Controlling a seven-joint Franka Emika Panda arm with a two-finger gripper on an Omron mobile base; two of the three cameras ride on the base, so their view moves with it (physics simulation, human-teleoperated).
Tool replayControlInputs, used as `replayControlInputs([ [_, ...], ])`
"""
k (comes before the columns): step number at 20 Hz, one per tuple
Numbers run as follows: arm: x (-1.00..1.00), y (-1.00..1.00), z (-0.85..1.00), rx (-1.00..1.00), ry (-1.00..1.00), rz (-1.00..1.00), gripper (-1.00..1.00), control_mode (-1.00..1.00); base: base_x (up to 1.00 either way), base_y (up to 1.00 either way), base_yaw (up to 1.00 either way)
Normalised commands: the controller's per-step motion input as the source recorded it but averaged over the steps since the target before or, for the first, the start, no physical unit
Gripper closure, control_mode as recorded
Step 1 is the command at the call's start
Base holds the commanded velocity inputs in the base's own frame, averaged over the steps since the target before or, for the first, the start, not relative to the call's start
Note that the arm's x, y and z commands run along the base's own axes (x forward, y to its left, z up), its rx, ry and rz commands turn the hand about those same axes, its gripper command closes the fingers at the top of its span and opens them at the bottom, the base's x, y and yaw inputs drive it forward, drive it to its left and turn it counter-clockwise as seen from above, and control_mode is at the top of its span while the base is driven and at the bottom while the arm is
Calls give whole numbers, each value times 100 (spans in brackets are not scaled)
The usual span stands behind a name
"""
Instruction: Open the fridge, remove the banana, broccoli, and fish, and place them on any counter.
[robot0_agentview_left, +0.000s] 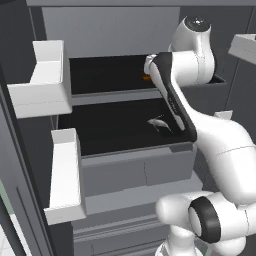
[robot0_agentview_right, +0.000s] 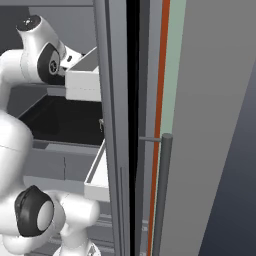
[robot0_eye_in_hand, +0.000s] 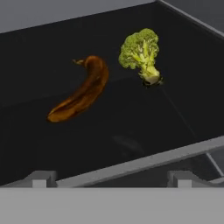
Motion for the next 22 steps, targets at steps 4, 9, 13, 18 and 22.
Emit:
replayControlInputs([
  [4, 79, -1, -8, 0, 2, -2, -100, -100, 0, 0, 0],
  [9, 59, 4, 0, 0, 0, 0, -100, -100, 0, 0, 0],
  [13, 48, 0, -2, 0, 0, 0, -100, -100, 0, 0, 0],
  [18, 35, 2, -31, 0, 0, 0, -100, -100, 0, 0, 0],
  [22, 23, 6, -39, 0, 0, -1, -100, -100, 0, 0, 0],
])
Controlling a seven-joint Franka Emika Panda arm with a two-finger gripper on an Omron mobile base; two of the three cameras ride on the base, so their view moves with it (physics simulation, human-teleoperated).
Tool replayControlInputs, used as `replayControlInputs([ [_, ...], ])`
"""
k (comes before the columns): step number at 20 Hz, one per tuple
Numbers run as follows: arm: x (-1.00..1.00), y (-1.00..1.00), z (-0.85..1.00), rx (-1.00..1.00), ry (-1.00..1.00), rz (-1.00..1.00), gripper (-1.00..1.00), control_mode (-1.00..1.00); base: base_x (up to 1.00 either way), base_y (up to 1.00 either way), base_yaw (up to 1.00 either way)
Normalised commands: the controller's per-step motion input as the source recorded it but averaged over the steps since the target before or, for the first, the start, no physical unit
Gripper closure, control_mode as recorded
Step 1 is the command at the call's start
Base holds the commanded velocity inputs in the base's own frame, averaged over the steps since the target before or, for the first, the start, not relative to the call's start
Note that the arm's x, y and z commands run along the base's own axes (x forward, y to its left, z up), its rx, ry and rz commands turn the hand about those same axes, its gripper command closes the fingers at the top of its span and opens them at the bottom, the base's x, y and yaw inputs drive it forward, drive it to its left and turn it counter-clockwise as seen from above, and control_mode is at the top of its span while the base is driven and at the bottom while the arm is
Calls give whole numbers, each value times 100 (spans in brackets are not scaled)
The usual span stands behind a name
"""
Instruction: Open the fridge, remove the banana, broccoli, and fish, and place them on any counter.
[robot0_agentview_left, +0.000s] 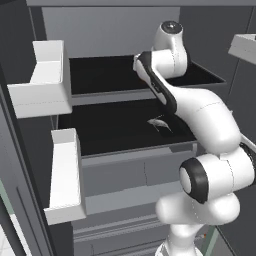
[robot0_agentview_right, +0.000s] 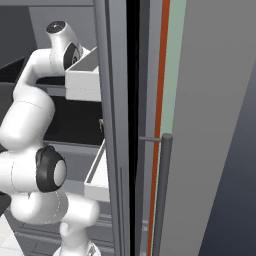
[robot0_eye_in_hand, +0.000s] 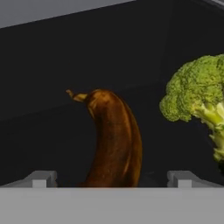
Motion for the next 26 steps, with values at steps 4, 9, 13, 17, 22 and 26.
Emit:
replayControlInputs([
  [4, -2, 1, -49, 0, 0, -3, -100, -100, 0, 0, 0],
  [9, -18, 0, -54, 0, 0, -2, 100, -100, 0, 0, 0],
  [13, -65, 0, -48, 0, -8, 0, 100, -100, 0, 0, 0],
  [17, -95, 0, -28, 0, -18, 0, 100, -100, 0, 0, 0],
  [22, -100, 0, -1, 3, -24, 0, 100, -100, 0, 0, 0],
  [26, -100, 0, 0, 10, -10, 0, 100, -100, 0, 0, 0],
])
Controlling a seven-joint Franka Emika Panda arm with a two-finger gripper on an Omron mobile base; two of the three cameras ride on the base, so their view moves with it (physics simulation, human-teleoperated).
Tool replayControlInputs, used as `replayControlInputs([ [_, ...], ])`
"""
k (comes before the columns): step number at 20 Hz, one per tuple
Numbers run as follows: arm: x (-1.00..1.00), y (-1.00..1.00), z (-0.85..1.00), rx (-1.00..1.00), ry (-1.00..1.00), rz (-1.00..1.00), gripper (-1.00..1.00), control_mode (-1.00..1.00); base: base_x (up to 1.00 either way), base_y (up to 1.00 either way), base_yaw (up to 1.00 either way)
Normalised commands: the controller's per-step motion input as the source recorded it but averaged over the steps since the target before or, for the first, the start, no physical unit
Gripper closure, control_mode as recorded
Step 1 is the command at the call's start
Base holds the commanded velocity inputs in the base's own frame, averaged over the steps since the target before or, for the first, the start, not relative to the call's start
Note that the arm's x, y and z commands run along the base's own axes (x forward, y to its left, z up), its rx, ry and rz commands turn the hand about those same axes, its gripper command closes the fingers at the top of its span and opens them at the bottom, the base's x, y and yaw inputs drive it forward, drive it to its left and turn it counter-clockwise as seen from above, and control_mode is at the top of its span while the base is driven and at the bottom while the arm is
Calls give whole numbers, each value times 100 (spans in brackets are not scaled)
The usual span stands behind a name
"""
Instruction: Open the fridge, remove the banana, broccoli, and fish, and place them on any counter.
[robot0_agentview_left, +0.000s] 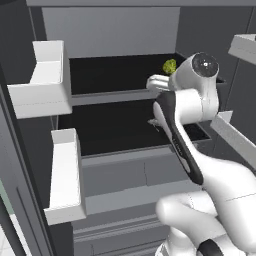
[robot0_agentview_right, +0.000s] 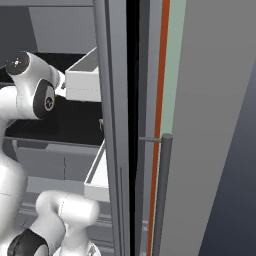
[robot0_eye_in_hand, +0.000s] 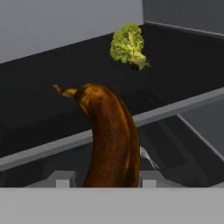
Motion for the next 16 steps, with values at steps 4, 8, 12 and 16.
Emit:
replayControlInputs([
  [4, -100, 0, 0, 10, 2, 0, 100, -100, 0, 0, 0],
  [8, -100, 0, 0, 8, 12, 0, 100, -100, 0, 0, 0],
  [12, -89, 2, -7, 4, 18, 0, 100, -100, 0, 0, 0],
  [16, -26, 8, -34, 0, 30, 0, 100, -100, 0, 0, 0],
])
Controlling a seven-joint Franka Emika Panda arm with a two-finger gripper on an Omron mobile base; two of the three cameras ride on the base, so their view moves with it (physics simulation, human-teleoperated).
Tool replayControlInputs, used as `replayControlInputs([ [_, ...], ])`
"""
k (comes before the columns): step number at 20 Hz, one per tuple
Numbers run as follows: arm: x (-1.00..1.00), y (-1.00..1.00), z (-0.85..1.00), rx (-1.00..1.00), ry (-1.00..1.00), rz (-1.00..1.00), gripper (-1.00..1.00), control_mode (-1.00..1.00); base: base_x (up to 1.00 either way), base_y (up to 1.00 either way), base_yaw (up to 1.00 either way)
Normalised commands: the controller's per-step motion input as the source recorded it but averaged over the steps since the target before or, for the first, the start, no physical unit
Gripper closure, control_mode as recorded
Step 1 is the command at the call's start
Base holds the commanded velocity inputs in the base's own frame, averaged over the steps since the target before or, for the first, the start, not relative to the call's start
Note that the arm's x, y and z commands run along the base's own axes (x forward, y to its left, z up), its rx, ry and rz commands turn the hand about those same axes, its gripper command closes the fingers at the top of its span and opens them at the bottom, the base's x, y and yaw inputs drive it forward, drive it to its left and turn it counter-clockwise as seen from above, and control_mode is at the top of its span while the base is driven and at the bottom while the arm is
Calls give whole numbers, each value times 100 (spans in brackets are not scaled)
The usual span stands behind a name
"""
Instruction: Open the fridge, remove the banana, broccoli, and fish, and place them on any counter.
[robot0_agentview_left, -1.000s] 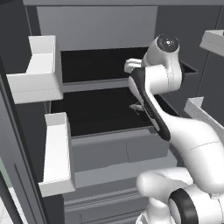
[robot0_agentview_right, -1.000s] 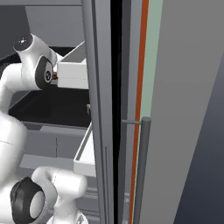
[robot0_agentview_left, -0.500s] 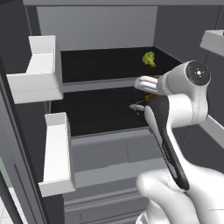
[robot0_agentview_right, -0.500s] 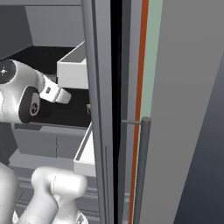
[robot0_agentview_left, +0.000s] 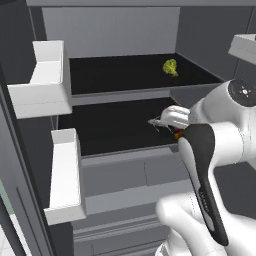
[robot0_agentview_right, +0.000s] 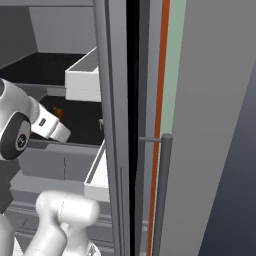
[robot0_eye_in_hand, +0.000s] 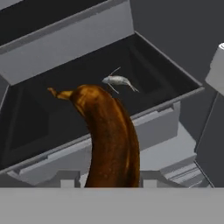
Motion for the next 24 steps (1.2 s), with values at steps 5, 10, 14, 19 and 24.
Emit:
replayControlInputs([
  [5, -3, 0, -23, 0, 14, 0, 100, 100, -31, 0, 0],
  [10, 0, 0, 0, 0, 0, 0, 100, 100, -100, 3, -1],
  [14, 0, 0, 0, 0, 0, 0, 100, 100, -100, 21, 4],
  [19, 0, 0, 0, 0, 0, 0, 100, 100, -94, 35, 54],
  [24, 0, 0, 0, 0, 0, 0, 100, 100, -41, 29, 79],
])
